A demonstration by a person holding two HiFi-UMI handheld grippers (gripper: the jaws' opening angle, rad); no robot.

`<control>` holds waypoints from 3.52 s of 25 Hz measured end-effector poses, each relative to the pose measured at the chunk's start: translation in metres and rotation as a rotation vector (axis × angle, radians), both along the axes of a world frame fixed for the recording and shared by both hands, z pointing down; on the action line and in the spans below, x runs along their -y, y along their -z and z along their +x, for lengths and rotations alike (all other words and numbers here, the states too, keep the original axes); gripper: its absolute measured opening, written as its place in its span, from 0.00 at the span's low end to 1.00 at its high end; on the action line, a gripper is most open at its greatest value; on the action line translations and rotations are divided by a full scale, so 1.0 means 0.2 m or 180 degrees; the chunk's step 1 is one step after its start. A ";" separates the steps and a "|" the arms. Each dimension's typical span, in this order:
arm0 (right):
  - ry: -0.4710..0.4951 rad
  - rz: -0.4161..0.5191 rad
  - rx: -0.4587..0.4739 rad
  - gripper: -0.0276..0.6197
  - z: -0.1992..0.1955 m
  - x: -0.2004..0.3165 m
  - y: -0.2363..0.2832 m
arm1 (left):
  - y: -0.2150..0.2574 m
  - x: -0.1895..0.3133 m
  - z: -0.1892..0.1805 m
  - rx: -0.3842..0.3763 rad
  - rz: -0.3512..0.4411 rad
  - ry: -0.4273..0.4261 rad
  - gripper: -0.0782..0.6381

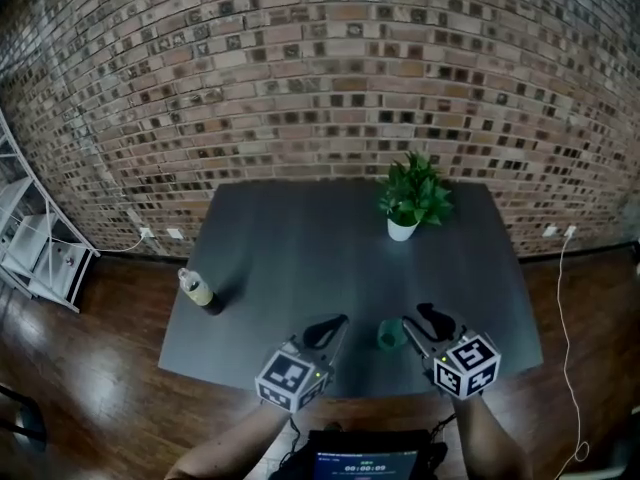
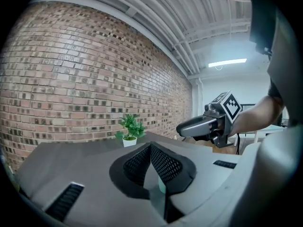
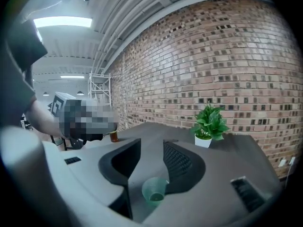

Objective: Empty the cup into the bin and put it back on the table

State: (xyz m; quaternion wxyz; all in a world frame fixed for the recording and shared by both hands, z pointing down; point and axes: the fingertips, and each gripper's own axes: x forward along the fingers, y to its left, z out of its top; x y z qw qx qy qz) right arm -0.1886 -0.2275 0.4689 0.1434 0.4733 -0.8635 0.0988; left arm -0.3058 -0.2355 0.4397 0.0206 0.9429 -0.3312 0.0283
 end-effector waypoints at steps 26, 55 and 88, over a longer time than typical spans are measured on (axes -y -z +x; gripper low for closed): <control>0.0120 -0.0323 0.0004 0.57 -0.03 0.19 -0.53 | -0.39 0.19 0.12 0.0115 -0.0272 0.0358 0.11; 0.0347 -0.0556 -0.0204 0.73 -0.09 0.12 -0.95 | -0.75 0.12 0.19 0.0226 -0.0558 0.0302 0.11; 0.0058 -0.0180 -0.0046 0.66 0.09 0.02 -0.43 | -0.41 0.17 0.17 -0.0004 -0.0430 0.0425 0.20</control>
